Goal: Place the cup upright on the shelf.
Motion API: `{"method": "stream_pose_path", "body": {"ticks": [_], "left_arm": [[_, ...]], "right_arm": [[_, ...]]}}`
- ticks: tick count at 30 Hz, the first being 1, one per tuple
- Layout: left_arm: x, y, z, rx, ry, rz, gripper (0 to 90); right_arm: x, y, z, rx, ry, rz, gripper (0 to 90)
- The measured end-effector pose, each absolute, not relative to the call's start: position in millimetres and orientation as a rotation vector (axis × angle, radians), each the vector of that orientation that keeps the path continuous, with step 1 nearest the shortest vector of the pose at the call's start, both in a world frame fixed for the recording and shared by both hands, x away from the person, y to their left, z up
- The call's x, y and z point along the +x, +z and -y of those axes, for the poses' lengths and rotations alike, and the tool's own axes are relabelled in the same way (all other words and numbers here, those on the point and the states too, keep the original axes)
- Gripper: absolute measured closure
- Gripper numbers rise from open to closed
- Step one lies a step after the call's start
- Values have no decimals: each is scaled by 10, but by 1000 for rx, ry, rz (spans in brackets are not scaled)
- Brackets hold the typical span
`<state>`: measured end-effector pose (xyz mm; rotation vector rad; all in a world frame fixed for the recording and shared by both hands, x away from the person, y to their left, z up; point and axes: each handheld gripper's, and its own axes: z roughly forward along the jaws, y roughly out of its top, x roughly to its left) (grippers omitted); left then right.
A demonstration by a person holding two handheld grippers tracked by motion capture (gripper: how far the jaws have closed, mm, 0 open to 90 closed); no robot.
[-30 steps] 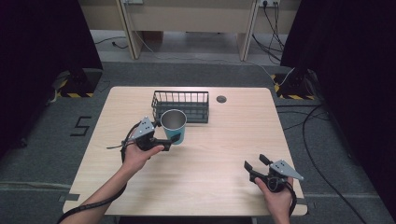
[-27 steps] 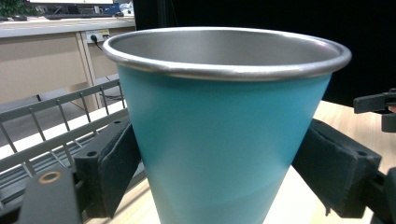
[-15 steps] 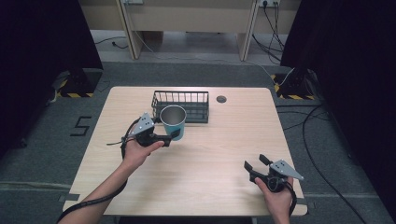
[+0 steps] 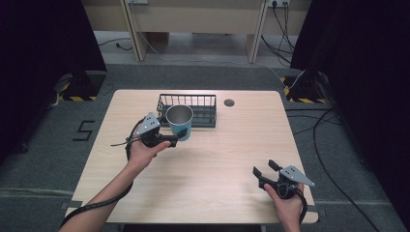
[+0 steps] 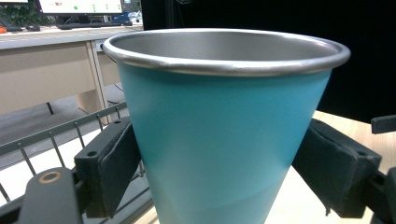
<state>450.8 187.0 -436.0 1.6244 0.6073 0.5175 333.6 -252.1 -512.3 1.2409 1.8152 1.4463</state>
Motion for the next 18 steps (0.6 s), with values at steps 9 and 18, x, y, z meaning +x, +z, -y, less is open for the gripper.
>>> {"method": "stream_pose_path", "body": {"ticks": [9,18], "left_arm": [[4572,-4337,-1870,1616,527,-621,168],[4652,-4315,-1867,1615,538,-631,168]], "right_arm": [[3338,-5123,2521,1241,1446,-1816,265],[3336,-5122,2522,1241,1449,-1818,265]]}}
